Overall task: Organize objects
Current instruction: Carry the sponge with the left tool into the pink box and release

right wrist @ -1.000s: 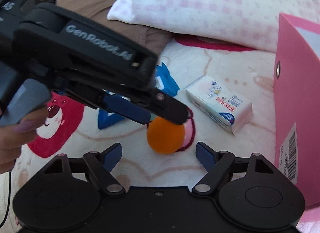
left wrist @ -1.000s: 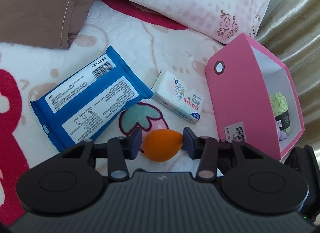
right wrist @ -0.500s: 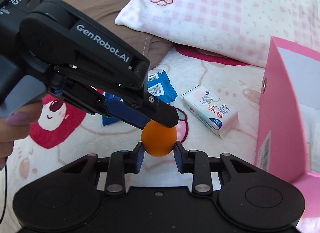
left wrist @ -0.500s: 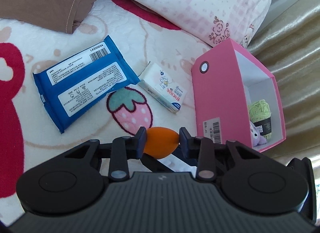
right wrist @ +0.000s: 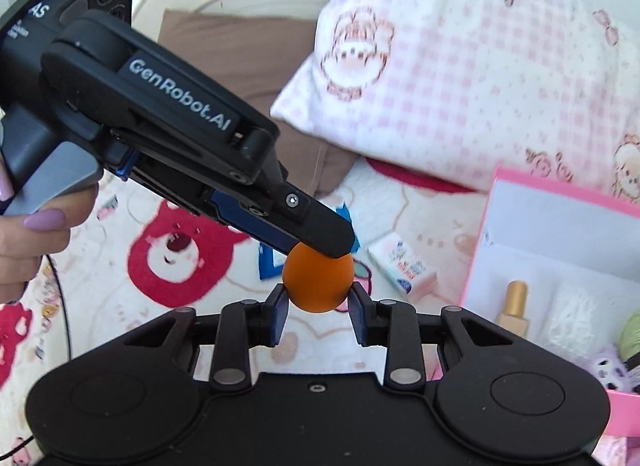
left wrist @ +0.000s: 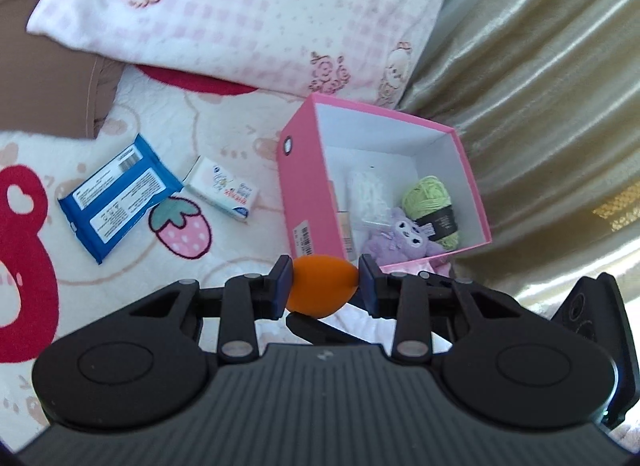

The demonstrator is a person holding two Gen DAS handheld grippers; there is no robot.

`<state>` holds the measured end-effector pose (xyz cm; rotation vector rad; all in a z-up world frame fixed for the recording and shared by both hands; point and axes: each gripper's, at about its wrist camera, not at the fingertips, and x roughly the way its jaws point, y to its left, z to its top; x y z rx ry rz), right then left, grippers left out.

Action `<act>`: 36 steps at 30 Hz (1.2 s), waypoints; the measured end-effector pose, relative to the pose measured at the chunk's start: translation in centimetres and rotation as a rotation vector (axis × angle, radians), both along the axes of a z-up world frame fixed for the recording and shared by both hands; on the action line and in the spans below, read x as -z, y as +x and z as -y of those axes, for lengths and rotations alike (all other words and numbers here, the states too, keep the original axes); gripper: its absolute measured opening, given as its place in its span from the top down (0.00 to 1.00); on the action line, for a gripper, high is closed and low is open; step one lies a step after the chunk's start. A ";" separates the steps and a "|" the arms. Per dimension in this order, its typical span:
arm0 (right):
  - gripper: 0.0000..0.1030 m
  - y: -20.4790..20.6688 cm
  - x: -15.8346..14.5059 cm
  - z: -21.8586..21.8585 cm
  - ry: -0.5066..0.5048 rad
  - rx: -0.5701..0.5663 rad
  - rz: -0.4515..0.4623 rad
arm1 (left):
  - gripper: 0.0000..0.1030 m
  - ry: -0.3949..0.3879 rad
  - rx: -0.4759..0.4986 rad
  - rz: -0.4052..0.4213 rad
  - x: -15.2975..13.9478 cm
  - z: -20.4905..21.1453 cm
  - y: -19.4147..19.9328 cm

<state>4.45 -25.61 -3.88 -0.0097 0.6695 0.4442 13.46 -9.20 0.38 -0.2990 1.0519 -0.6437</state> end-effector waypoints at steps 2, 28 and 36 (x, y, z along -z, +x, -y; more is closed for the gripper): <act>0.64 -1.0 -2.0 0.9 -0.003 0.017 0.033 | 0.67 -0.005 0.029 0.036 -2.2 1.0 -0.7; 0.64 -1.2 -9.4 12.1 0.072 0.218 -0.013 | 0.66 -0.031 0.226 0.044 -8.1 12.5 1.9; 0.64 1.8 -3.9 14.2 0.097 0.259 -0.159 | 0.65 -0.005 0.193 -0.086 -1.7 15.0 5.2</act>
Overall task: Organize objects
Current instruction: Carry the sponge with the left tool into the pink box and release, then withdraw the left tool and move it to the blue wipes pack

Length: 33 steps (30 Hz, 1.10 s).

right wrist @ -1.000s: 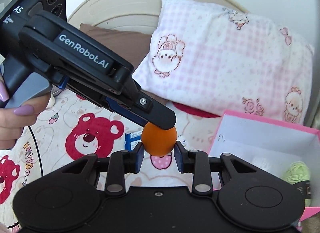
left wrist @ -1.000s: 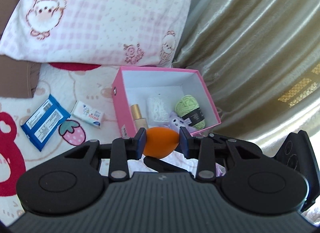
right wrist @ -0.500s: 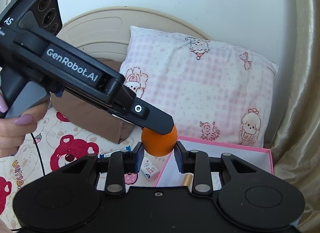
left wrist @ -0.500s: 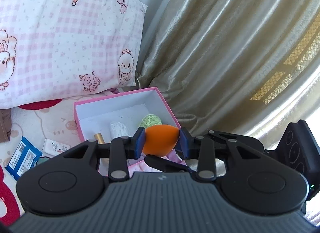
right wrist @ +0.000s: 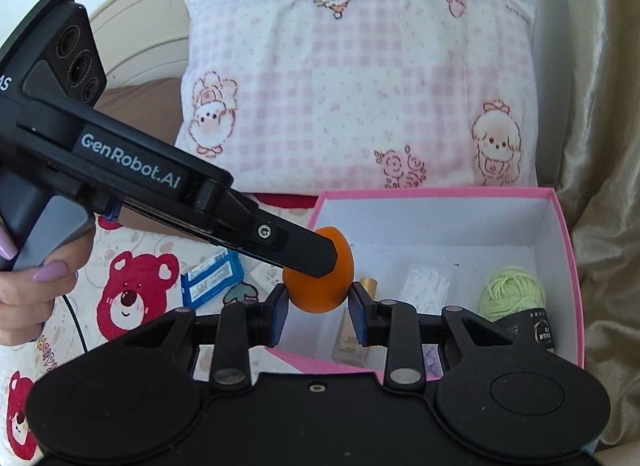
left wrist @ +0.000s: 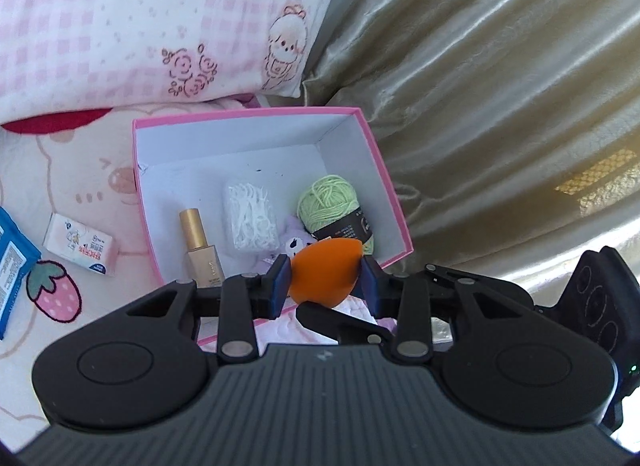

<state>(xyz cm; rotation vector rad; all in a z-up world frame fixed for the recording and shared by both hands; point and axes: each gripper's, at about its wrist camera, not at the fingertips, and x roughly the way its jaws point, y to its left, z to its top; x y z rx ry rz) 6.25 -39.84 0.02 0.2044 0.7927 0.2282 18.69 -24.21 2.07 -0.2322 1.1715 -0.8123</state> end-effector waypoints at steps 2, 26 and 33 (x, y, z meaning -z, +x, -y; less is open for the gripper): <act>0.64 0.8 1.9 0.6 0.019 0.013 -0.043 | 0.65 0.010 -0.008 -0.025 2.0 0.5 0.7; 0.35 1.6 6.1 0.4 -0.137 0.058 -0.100 | 0.61 0.051 -0.047 0.037 5.8 0.2 1.1; 0.30 -2.7 1.2 -1.9 -0.162 -0.010 -0.014 | 0.59 0.102 -0.051 0.123 0.6 -5.0 -1.7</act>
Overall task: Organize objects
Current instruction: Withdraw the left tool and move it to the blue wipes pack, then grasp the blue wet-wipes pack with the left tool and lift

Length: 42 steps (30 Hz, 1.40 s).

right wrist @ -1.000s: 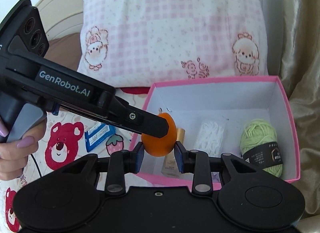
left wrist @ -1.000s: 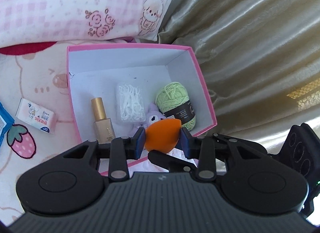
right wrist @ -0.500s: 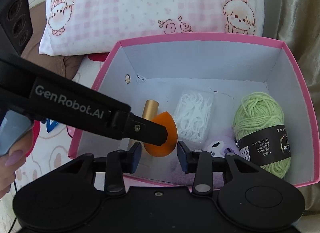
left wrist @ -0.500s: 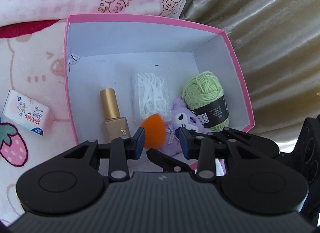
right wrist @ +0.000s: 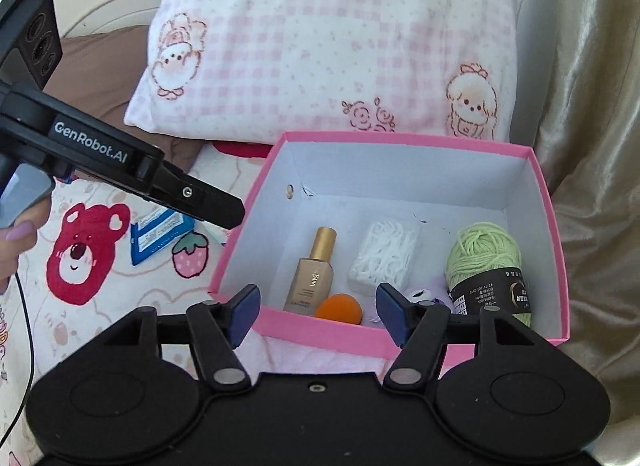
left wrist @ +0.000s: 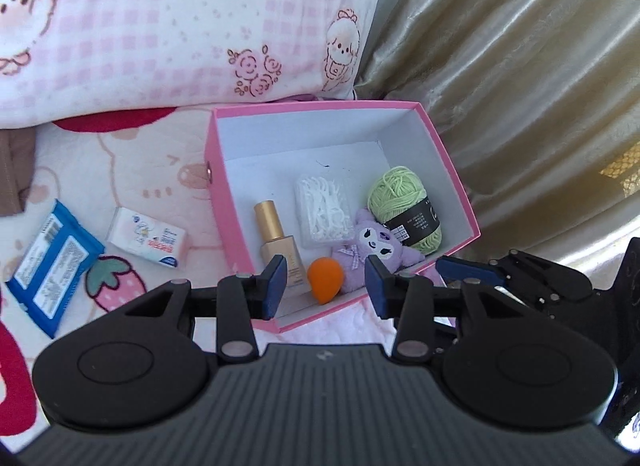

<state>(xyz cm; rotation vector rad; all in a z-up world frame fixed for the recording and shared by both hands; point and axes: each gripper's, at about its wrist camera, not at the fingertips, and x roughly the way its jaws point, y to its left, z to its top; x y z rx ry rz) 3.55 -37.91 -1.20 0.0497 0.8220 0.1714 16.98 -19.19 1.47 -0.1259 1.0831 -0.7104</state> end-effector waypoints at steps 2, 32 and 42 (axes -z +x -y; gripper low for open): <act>0.28 -1.0 -1.6 -0.9 0.000 -0.030 0.026 | 0.58 0.006 -0.008 0.024 -1.6 -1.7 -0.9; 0.15 3.8 0.7 -20.5 -0.093 -0.399 0.151 | 0.37 -0.013 -0.258 0.092 -0.7 -22.2 -2.5; 0.15 9.5 8.2 -21.5 -0.162 -0.346 0.111 | 0.34 0.041 -0.379 0.037 8.3 -23.9 0.5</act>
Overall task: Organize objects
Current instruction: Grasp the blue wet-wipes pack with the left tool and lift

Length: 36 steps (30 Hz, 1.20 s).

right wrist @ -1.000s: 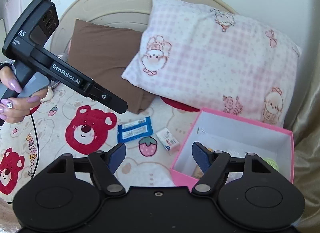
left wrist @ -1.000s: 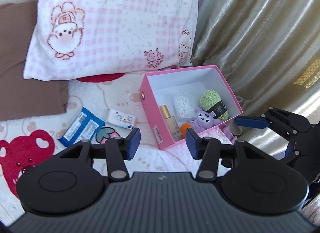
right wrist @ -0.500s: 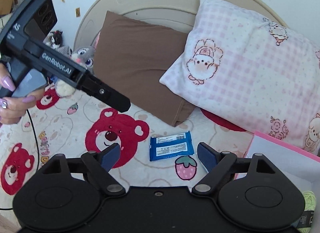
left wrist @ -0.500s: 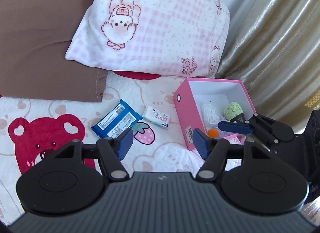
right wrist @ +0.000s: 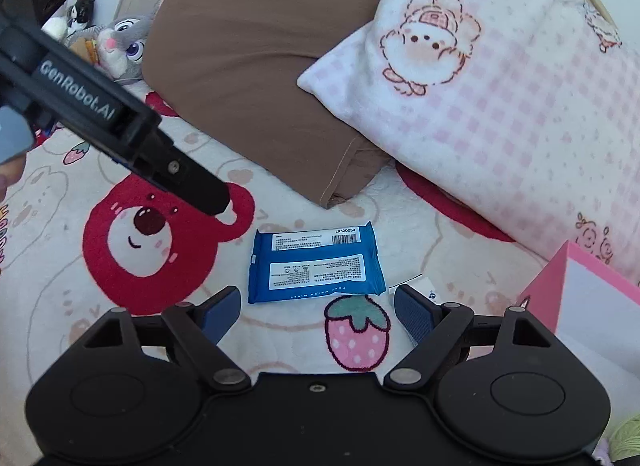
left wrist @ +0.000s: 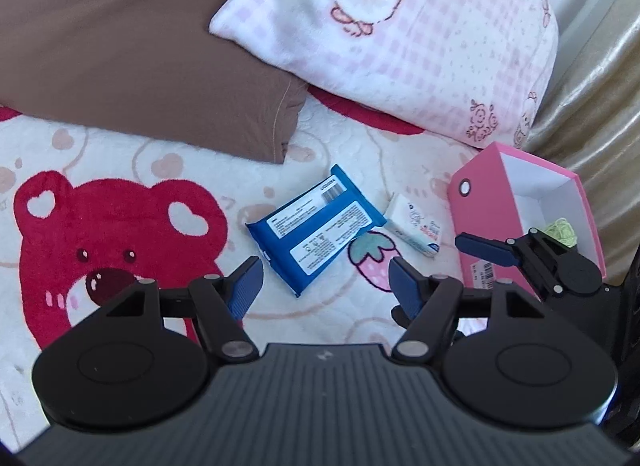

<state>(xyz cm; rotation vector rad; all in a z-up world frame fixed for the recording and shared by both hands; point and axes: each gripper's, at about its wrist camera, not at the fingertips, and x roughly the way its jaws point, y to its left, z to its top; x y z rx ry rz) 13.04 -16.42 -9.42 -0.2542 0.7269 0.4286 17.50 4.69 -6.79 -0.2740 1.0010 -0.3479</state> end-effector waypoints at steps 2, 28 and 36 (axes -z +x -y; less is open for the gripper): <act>0.15 1.4 1.6 0.1 0.001 0.018 0.005 | 0.33 0.001 -0.004 -0.018 1.8 -0.2 0.9; 0.69 10.4 7.2 4.1 0.313 0.268 -0.274 | 0.74 -0.128 -0.252 -0.094 11.2 -0.2 3.7; 0.77 8.6 6.7 4.4 0.344 0.245 -0.345 | 0.78 -0.234 -0.278 -0.093 11.3 -0.8 2.9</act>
